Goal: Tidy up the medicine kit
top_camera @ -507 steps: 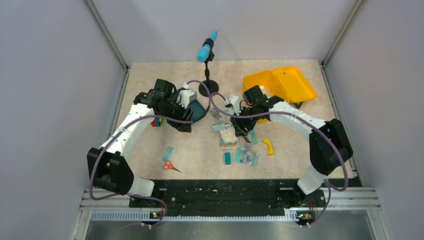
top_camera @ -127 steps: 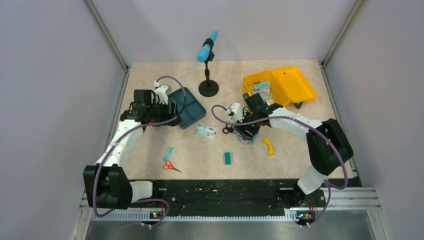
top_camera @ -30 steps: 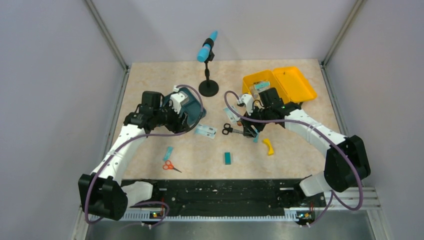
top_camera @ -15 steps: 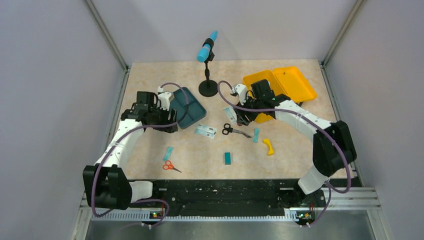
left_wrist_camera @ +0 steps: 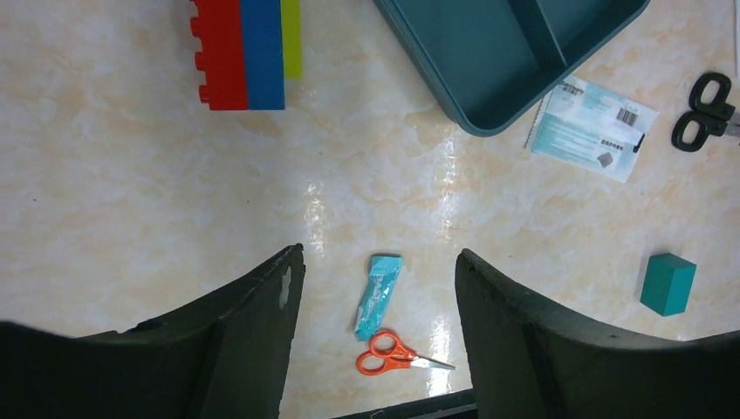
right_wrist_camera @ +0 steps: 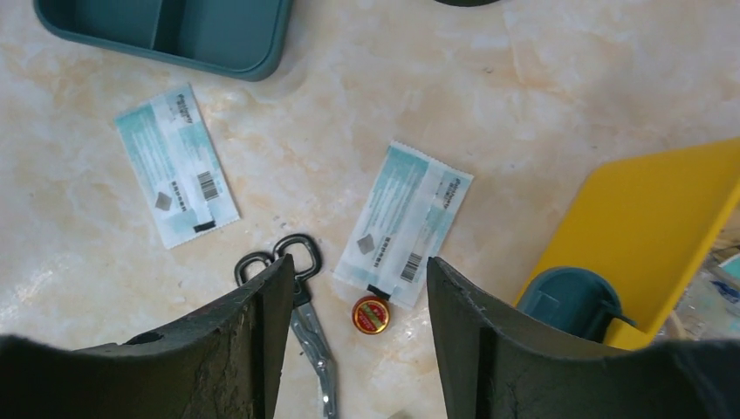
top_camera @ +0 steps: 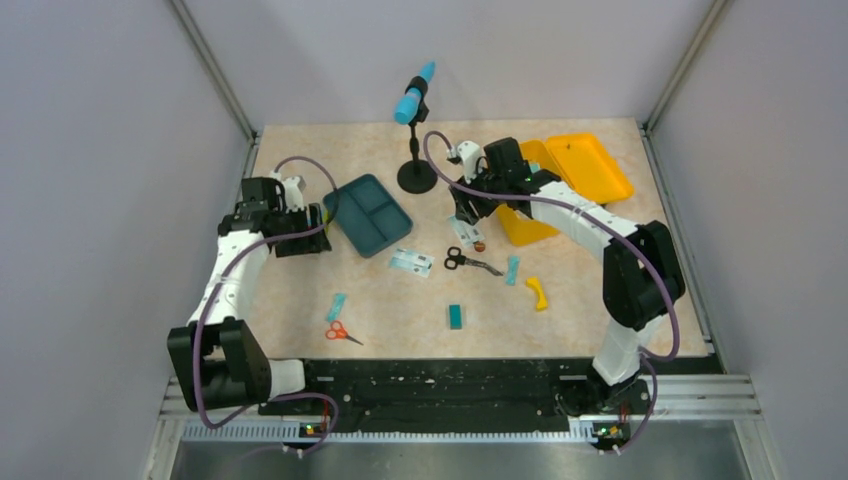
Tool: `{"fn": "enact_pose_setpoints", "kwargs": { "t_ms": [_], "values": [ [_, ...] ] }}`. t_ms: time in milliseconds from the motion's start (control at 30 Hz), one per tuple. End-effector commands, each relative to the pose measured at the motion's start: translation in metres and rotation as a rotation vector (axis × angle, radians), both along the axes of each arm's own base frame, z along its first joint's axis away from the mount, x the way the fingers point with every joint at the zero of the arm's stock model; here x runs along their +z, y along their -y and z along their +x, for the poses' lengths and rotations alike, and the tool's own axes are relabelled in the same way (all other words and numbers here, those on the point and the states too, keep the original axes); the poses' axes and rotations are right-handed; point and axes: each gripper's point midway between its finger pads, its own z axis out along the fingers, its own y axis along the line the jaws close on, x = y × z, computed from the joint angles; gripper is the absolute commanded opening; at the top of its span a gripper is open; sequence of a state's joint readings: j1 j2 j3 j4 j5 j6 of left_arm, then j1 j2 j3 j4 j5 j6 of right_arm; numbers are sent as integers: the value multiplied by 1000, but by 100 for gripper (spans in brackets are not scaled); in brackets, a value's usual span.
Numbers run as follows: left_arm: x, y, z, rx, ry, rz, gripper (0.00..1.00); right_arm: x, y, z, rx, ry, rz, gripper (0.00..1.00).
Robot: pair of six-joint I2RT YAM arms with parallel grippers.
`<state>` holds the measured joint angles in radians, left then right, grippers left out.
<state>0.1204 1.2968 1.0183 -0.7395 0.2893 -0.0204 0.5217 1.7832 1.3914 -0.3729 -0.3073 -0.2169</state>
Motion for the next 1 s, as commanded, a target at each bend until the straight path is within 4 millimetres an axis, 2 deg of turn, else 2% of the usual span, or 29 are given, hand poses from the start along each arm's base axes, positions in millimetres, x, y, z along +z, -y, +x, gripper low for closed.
{"fn": "enact_pose_setpoints", "kwargs": {
  "t_ms": [0,133,167,233,267,400,700,833,967],
  "values": [
    [20,-3,14,9,58,-2,68,48,11,28,-83,159,-10,57],
    [19,5,14,-32,55,-37,68,61,41,39,-134,220,-64,58],
    [19,8,14,-43,54,-53,68,62,50,42,-146,235,-85,61],
    [19,13,15,-60,54,-80,67,59,71,49,-200,249,-130,71],
    [19,15,16,-65,52,-90,66,56,79,51,-220,246,-143,73],
    [18,18,18,-67,44,-111,66,45,102,55,-251,225,-166,73],
    [20,20,18,-72,50,-120,66,19,109,56,-241,166,-194,58],
    [19,20,15,-75,54,-114,66,14,106,43,-213,118,-178,48],
    [17,21,12,-77,54,-118,66,11,112,26,-206,76,-188,36]
  ]
}}
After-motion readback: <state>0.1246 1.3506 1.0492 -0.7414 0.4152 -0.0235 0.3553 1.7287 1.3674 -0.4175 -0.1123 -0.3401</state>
